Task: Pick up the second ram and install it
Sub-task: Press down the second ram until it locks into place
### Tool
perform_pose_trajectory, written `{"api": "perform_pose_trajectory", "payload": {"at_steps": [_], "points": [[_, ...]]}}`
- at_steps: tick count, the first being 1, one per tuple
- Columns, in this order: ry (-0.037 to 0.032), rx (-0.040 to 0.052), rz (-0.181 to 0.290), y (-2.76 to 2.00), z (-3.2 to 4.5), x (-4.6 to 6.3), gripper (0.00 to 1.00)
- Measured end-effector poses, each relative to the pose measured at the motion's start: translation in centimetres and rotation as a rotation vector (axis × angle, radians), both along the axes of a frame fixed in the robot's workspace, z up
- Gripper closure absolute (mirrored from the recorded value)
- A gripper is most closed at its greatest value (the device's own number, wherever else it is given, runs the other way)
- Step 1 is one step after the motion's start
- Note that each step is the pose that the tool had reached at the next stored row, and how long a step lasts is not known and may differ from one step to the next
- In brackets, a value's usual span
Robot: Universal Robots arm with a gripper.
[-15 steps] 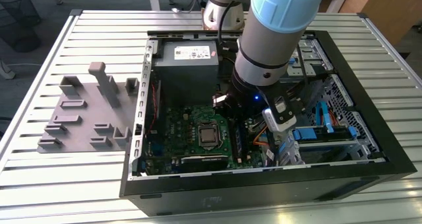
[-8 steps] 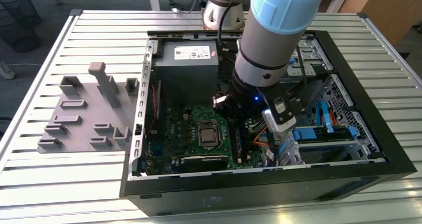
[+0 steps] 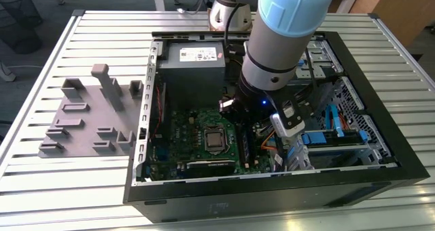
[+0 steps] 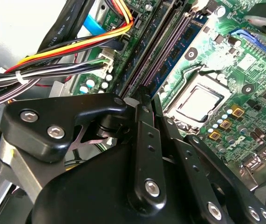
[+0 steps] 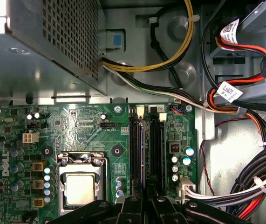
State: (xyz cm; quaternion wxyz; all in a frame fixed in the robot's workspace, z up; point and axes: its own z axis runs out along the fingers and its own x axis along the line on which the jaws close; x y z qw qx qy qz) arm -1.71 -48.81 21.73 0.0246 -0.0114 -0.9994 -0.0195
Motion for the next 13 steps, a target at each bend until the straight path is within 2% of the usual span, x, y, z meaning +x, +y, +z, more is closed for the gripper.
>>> {"api": "perform_pose_trajectory", "payload": {"at_steps": [13], "points": [[0.0020, 0.0002, 0.000, 0.00, -0.26, 0.00, 0.86]]}}
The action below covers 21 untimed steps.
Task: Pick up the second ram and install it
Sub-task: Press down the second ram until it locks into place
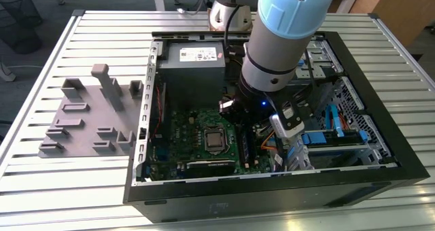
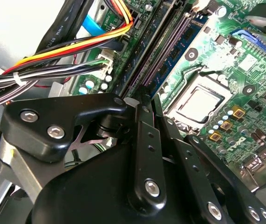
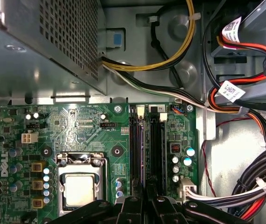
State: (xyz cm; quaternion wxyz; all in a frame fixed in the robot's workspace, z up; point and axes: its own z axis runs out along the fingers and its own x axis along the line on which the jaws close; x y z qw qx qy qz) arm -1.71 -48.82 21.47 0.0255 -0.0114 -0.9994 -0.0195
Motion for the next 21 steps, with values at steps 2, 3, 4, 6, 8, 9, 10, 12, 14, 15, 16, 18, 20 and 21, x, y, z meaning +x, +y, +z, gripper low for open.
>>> {"api": "perform_pose_trajectory", "payload": {"at_steps": [2, 3, 4, 6, 8, 9, 10, 12, 14, 15, 16, 18, 20, 21], "points": [[0.0006, -0.0002, 0.000, 0.00, -0.06, 0.00, 0.86], [0.0009, -0.0002, 0.000, 0.00, -0.10, 0.00, 0.86], [0.0012, -0.0003, 0.000, -0.01, -0.12, 0.00, 0.86], [0.0017, -0.0004, 0.000, -0.01, -0.18, 0.00, 0.86], [0.0025, -0.0007, 0.000, -0.01, -0.23, 0.00, 0.86], [0.0028, -0.0008, 0.000, -0.01, -0.26, 0.00, 0.86], [0.0032, -0.0008, 0.000, -0.01, -0.30, 0.00, 0.86], [0.0037, -0.0006, 0.000, -0.01, -0.37, 0.00, 0.86], [0.0038, -0.0003, 0.000, -0.01, -0.39, 0.00, 0.86], [0.0038, -0.0003, 0.000, -0.01, -0.39, 0.00, 0.86], [0.0038, -0.0002, 0.000, -0.01, -0.39, 0.00, 0.86], [0.0038, -0.0002, 0.000, -0.01, -0.39, 0.00, 0.86], [0.0037, 0.0000, 0.000, 0.00, -0.36, 0.00, 0.86], [0.0037, 0.0002, 0.000, 0.00, -0.34, 0.00, 0.86]]}}
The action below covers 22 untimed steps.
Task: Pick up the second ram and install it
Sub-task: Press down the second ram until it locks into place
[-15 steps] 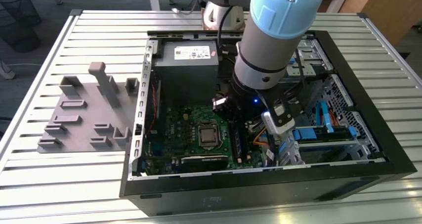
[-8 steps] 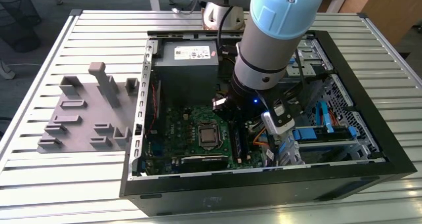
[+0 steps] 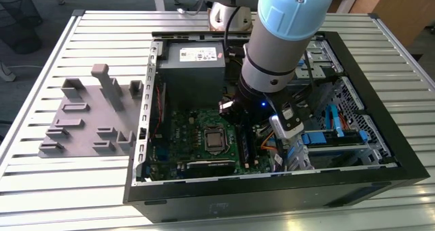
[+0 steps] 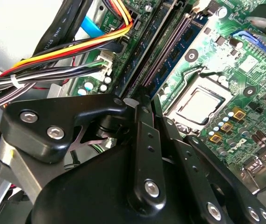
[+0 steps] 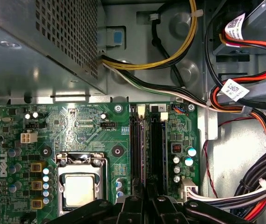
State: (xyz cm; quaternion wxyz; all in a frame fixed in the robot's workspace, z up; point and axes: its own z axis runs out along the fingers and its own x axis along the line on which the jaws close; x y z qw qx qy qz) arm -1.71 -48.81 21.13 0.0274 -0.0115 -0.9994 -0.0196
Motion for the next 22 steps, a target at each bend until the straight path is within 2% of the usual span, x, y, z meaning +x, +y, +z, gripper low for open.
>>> {"api": "perform_pose_trajectory", "payload": {"at_steps": [22], "points": [[0.0036, 0.0016, 0.000, 0.00, 0.23, 0.18, 0.86]]}}
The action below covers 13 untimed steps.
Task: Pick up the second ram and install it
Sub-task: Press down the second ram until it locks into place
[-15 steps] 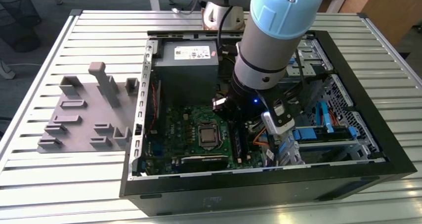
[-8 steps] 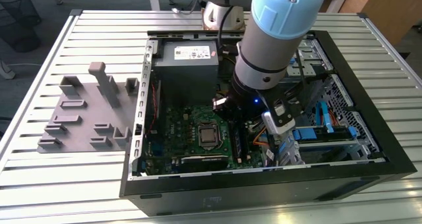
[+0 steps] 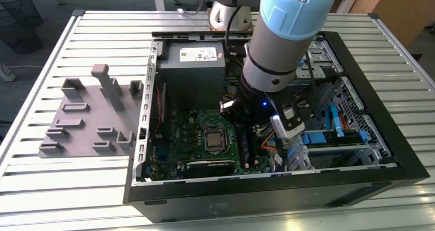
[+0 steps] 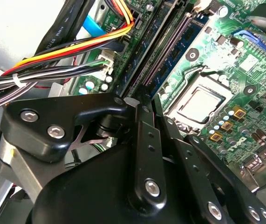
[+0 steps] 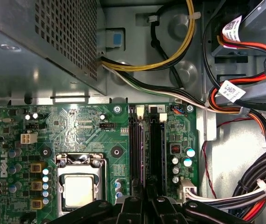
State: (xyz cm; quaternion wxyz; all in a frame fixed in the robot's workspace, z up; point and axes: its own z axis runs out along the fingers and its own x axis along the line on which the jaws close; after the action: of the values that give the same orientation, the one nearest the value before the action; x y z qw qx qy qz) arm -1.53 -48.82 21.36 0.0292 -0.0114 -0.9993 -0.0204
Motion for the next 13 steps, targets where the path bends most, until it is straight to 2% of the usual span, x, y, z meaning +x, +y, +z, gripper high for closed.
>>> {"api": "perform_pose_trajectory", "payload": {"at_steps": [13], "points": [[0.0020, 0.0000, 0.000, 0.00, -0.09, 0.02, 0.86]]}}
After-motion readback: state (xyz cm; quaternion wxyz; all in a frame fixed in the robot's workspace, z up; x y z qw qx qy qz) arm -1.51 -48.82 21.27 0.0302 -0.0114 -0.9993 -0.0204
